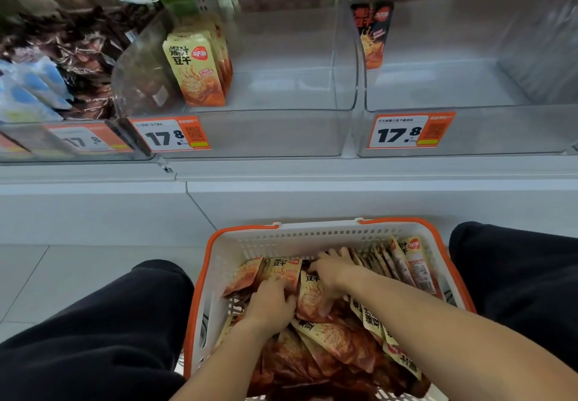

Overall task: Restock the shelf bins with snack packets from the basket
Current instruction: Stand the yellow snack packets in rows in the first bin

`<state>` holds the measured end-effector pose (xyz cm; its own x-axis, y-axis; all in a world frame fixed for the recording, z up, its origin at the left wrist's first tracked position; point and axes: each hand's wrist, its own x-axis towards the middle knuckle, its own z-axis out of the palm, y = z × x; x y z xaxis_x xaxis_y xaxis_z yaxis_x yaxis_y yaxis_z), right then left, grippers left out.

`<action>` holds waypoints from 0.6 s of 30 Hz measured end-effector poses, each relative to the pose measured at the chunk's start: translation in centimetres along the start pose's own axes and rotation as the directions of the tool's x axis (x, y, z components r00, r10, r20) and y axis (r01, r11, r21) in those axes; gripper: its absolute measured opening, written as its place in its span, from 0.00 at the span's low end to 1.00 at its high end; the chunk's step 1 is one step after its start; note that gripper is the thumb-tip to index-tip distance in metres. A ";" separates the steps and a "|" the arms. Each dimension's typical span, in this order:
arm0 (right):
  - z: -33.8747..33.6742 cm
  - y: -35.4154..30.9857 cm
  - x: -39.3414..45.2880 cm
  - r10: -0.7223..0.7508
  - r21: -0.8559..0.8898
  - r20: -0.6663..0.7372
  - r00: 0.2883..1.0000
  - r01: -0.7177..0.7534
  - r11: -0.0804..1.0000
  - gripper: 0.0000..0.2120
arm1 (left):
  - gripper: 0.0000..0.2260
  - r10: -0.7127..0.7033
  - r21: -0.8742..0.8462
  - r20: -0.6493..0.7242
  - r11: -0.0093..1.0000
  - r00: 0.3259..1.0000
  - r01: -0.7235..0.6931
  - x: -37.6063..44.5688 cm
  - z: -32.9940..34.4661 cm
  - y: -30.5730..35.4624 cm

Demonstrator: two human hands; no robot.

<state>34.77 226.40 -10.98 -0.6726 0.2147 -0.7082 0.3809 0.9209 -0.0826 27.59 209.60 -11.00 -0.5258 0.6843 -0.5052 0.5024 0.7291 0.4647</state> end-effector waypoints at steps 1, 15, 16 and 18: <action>0.1 -0.1 -0.2 -0.003 0.028 0.007 1.000 0.003 1.000 0.53 | 0.11 -0.004 -0.008 -0.003 1.000 1.000 0.004 0.0 0.0 0.0; -8.1 1.4 -5.8 -0.154 0.577 -0.345 0.926 0.338 0.743 0.19 | 0.11 0.083 -0.400 0.002 0.913 0.997 -0.075 -1.1 -12.0 5.8; -9.0 1.2 -6.2 -0.145 0.613 -0.374 0.916 0.362 0.702 0.20 | 0.08 0.145 -0.302 0.000 0.943 0.989 -0.138 -1.1 -14.0 6.3; -11.1 0.6 -7.5 -0.145 0.683 -0.408 0.901 0.407 0.607 0.22 | 0.04 0.241 -0.144 0.051 0.962 0.969 -0.231 -1.4 -18.0 7.5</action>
<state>33.00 228.95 2.09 -0.9205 0.1925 -0.3400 0.3905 0.4243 -0.8170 19.73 214.27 6.28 -0.3539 0.8383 -0.4147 0.5060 0.5445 0.6689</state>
